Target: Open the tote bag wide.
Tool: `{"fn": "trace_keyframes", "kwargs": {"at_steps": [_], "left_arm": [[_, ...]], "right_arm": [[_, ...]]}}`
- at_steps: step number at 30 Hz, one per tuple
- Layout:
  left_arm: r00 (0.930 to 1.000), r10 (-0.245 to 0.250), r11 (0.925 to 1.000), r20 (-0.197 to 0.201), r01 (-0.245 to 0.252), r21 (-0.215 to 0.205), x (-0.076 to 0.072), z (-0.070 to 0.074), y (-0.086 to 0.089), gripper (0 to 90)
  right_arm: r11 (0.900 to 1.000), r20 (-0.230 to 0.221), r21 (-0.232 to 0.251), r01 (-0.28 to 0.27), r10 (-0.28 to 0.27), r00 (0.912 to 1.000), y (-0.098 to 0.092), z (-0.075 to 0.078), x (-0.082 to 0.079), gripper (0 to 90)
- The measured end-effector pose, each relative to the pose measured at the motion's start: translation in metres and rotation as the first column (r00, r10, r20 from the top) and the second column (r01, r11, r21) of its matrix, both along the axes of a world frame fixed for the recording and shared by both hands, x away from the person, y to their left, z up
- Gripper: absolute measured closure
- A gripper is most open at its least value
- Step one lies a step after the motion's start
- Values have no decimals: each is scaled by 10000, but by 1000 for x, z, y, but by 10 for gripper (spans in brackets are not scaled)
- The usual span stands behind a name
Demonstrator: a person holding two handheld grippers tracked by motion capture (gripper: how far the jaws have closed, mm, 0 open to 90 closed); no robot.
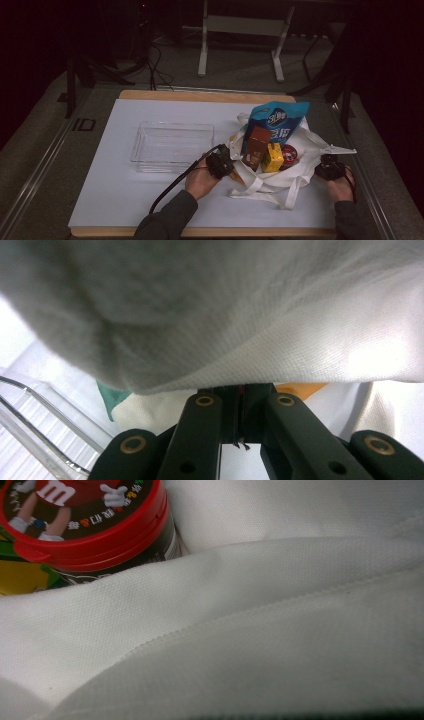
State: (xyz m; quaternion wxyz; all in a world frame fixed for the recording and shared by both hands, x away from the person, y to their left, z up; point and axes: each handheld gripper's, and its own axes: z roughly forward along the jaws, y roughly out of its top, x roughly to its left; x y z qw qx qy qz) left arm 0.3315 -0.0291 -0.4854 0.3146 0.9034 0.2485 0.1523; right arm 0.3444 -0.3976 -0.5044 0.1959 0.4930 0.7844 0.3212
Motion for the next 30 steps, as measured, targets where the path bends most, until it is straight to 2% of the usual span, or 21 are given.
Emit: {"fn": "trace_keyframes", "kwargs": {"at_steps": [2,4,7,10,14,15,18,24,26,27,28,30], "left_arm": [[10000,6,9999,-93,-7,-101,1,0,1,886],[9997,14,9990,-234,-25,-456,1,0,4,879],[9991,-188,9964,-367,157,-831,-1,1,8,818],[9990,-339,9956,-285,313,-881,-5,2,11,745],[9987,-412,9943,-287,381,-1000,-6,5,14,708],[9986,-454,9920,-277,418,-1193,-8,9,19,708],[9987,-475,9893,-206,442,-1393,-10,15,26,674],[9986,-487,9786,-191,439,-2011,-14,26,41,658],[9986,-496,9773,-172,450,-2071,-14,28,43,650],[9988,-484,9709,-119,442,-2352,-16,34,48,648],[9988,-484,9709,-119,442,-2352,-16,34,48,647],[9990,-438,9653,-30,416,-2579,-18,41,54,633]], "right_arm": [[10000,-12,61,26,-26,10000,0,-1,0,872],[9996,-73,274,41,-39,10000,-2,0,0,861],[9995,-38,303,-16,17,10000,-4,3,-1,818],[9989,47,471,7,-10,10000,-8,7,-3,747],[9991,100,412,14,-18,9999,-10,10,-6,721],[9994,133,338,-7,2,9999,-11,11,-8,706],[9999,144,132,-38,36,9999,-14,18,-15,676],[9997,208,238,31,-36,9998,-21,26,-26,648],[9996,247,280,45,-52,9997,-23,28,-28,638],[9987,321,502,82,-98,9994,-28,34,-32,626],[9987,321,502,82,-98,9994,-28,34,-32,626],[9983,462,583,88,-115,9989,-32,41,-36,620]]}}
